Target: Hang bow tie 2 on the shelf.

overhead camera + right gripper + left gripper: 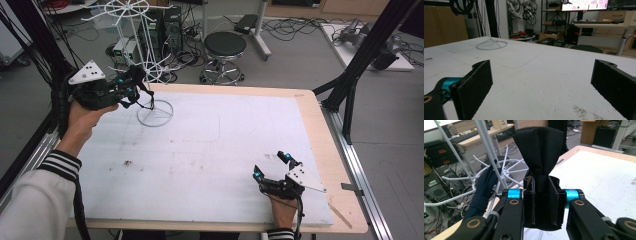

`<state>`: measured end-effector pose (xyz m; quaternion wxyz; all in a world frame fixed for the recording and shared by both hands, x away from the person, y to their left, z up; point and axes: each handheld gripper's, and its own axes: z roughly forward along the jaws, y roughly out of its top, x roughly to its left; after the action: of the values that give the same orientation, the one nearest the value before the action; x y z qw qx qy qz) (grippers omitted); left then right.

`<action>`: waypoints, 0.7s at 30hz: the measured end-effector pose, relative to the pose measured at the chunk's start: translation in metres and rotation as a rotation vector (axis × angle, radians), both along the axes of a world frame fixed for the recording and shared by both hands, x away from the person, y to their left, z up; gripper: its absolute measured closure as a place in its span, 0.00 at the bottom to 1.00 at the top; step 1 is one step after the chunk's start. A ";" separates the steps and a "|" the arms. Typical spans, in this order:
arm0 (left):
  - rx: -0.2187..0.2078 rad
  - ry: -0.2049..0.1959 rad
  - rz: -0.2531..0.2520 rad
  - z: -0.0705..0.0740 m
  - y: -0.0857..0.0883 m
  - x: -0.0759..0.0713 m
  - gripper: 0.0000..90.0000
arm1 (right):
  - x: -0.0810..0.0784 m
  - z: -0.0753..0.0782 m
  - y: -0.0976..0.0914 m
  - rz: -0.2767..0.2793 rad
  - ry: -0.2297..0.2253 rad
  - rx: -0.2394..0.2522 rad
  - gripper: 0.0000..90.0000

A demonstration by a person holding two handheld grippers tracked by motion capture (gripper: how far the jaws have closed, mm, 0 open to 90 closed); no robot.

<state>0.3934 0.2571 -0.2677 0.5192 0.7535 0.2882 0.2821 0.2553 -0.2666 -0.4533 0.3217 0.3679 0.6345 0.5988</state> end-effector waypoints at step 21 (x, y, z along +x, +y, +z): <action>-0.001 0.036 0.074 -0.003 -0.002 0.008 0.85 | 0.000 0.000 0.000 -0.002 0.004 0.005 0.03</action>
<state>0.4013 0.2546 -0.2707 0.5035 0.7471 0.3252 0.2875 0.2550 -0.2666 -0.4533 0.3203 0.3707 0.6332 0.5993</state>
